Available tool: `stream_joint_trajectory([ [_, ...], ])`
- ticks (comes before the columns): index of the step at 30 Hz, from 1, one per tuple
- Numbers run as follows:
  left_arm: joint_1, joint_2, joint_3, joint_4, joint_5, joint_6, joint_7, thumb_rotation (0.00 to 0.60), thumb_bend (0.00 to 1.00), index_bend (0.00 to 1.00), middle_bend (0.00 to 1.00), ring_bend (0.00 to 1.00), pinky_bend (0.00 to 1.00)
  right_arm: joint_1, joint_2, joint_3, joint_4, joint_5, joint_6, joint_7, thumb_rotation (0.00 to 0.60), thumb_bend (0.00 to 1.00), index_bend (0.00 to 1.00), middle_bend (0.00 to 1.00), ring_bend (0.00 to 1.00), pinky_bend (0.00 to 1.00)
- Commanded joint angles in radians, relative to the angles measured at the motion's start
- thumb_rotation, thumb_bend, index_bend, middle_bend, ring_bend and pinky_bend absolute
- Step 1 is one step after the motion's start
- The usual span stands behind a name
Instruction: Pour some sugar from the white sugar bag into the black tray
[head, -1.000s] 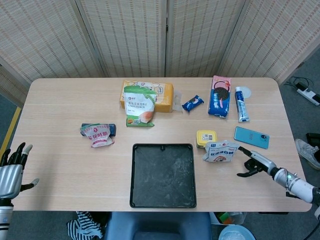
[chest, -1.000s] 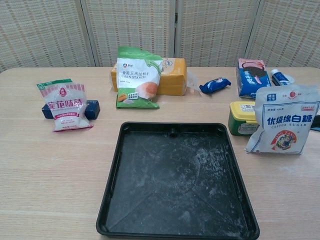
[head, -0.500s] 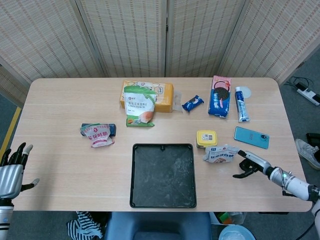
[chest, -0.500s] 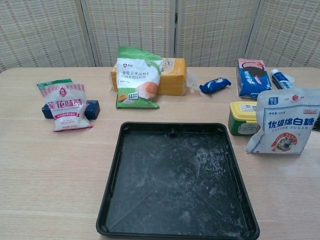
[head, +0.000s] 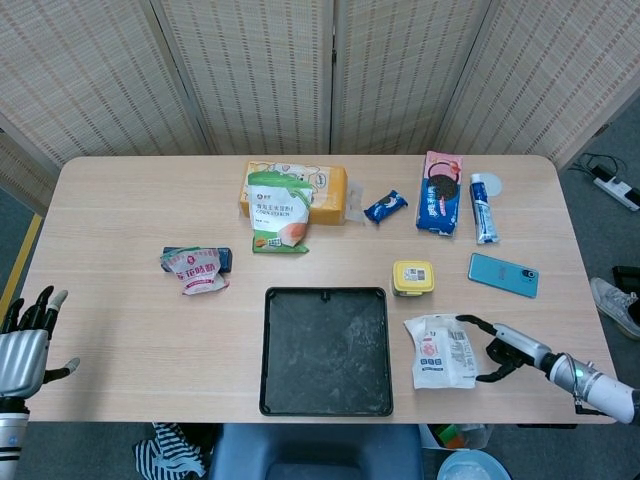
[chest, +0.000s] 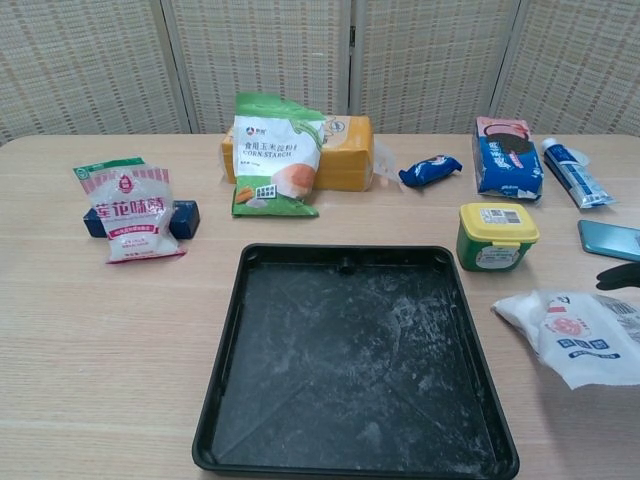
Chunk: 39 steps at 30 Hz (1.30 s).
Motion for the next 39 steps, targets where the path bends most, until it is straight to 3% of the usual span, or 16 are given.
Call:
stream_joint_trajectory([
  [1,0.000,0.000,0.001,-0.001,0.000,0.000,0.000,0.600,0.17,0.00,0.00,0.19,0.00,-0.009,0.060,0.006,-0.092,0.020,0.000,-0.147,0.600,0.19,0.00,0.00,0.83,1.00],
  [6,0.003,0.002,0.000,-0.004,0.004,0.007,-0.005,0.600,0.17,0.00,0.00,0.20,0.00,-0.019,0.145,-0.003,-0.252,0.032,-0.035,-0.398,0.600,0.19,0.00,0.00,0.81,1.00],
  [9,0.003,0.001,0.002,-0.005,0.006,0.007,-0.005,0.600,0.17,0.00,0.00,0.20,0.00,-0.059,0.187,0.038,-0.337,0.092,-0.025,-0.609,0.600,0.19,0.00,0.00,0.78,1.00],
  [12,0.004,0.000,0.003,-0.006,0.009,0.010,-0.003,0.600,0.17,0.00,0.00,0.20,0.00,-0.098,0.211,0.079,-0.386,0.146,-0.008,-0.814,0.600,0.19,0.00,0.00,0.65,0.91],
  [15,0.004,0.000,0.003,-0.007,0.009,0.012,-0.004,0.600,0.17,0.00,0.00,0.20,0.00,-0.144,0.215,0.127,-0.411,0.206,0.016,-1.031,0.600,0.19,0.00,0.00,0.38,0.63],
  [18,0.004,-0.001,0.001,-0.006,0.005,0.011,-0.002,0.600,0.17,0.00,0.00,0.20,0.00,-0.197,0.156,0.196,-0.353,0.256,0.087,-1.227,0.600,0.19,0.00,0.00,0.16,0.35],
  [19,0.003,-0.001,0.001,-0.006,0.004,0.010,0.000,0.600,0.17,0.00,0.00,0.20,0.00,-0.210,0.123,0.220,-0.314,0.262,0.116,-1.272,0.600,0.19,0.00,0.00,0.11,0.28],
  [21,0.003,-0.003,0.002,-0.006,0.003,0.008,0.005,0.600,0.17,0.00,0.00,0.20,0.00,-0.218,0.075,0.244,-0.252,0.260,0.144,-1.286,0.600,0.19,0.00,0.00,0.09,0.25],
  [24,0.003,-0.004,0.001,-0.007,-0.002,0.007,0.011,0.600,0.17,0.00,0.00,0.20,0.00,-0.212,0.008,0.263,-0.148,0.244,0.152,-1.268,0.600,0.19,0.00,0.00,0.11,0.25],
  [26,0.003,-0.004,-0.001,-0.007,-0.007,0.005,0.012,0.600,0.17,0.00,0.00,0.20,0.00,-0.205,-0.038,0.269,-0.079,0.223,0.163,-1.271,0.600,0.19,0.00,0.00,0.22,0.33],
  [29,0.002,-0.004,-0.003,-0.007,-0.014,0.003,0.012,0.600,0.17,0.00,0.00,0.20,0.00,-0.196,-0.097,0.271,0.014,0.178,0.208,-1.298,0.600,0.19,0.00,0.00,0.53,0.58],
  [31,0.003,-0.003,-0.003,-0.008,-0.014,0.004,0.010,0.600,0.17,0.00,0.00,0.21,0.00,-0.193,-0.133,0.271,0.076,0.147,0.248,-1.331,0.600,0.19,0.00,0.00,0.65,0.69],
  [39,0.007,0.000,0.001,-0.012,-0.006,0.010,0.004,0.600,0.17,0.00,0.00,0.21,0.00,-0.198,-0.177,0.245,0.181,0.089,0.305,-1.372,0.600,0.19,0.00,0.00,0.68,0.74],
])
